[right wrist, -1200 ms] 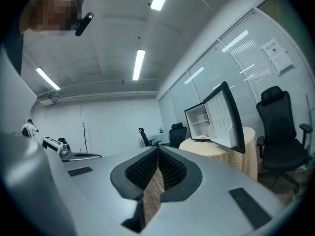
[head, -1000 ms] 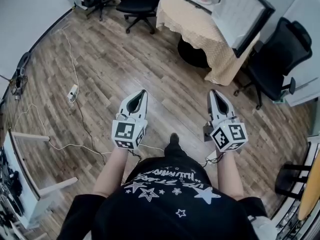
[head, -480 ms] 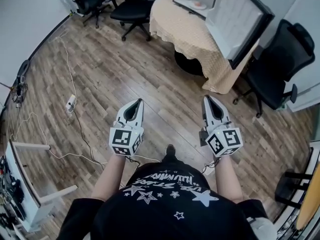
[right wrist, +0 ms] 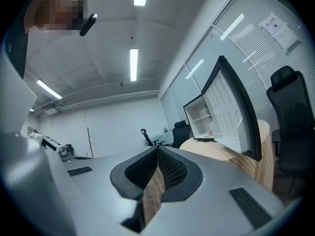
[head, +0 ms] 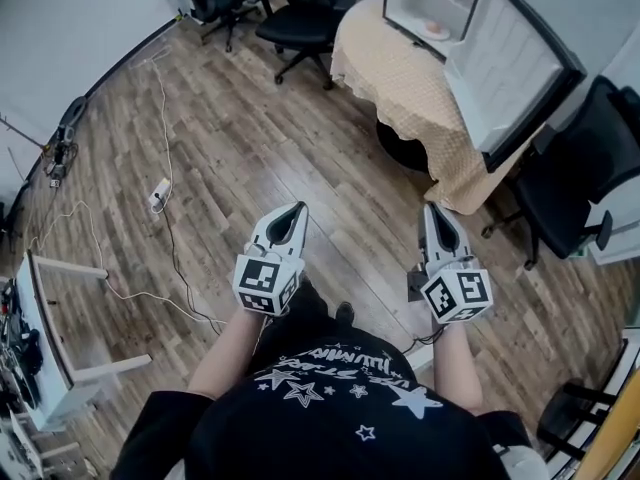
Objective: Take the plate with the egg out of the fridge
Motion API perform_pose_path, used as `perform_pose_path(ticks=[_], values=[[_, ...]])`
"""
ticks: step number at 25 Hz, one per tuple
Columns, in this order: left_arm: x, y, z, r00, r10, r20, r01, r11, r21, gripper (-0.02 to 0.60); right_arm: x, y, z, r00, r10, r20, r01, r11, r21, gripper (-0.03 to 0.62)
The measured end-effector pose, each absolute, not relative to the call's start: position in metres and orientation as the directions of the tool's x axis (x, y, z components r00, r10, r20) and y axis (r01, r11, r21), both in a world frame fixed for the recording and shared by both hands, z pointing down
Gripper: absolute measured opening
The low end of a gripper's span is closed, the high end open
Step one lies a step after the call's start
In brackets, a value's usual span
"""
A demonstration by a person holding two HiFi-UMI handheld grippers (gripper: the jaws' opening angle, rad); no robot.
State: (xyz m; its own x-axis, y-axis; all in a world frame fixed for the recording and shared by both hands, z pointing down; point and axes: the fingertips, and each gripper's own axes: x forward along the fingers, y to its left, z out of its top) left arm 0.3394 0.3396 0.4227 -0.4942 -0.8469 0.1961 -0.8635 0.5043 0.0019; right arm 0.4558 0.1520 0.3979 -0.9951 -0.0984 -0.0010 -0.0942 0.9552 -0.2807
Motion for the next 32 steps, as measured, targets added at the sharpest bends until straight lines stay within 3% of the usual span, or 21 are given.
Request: perform_pose_path(ticks=[32], values=[[0.101,0.238,0.414,-0.322,-0.938,0.131,-0.944,0.329,0.035,0.006,0.252,0.08,0.375,-0.951,-0.307,0.037,-0.306,0.917,-0.255,0.031]])
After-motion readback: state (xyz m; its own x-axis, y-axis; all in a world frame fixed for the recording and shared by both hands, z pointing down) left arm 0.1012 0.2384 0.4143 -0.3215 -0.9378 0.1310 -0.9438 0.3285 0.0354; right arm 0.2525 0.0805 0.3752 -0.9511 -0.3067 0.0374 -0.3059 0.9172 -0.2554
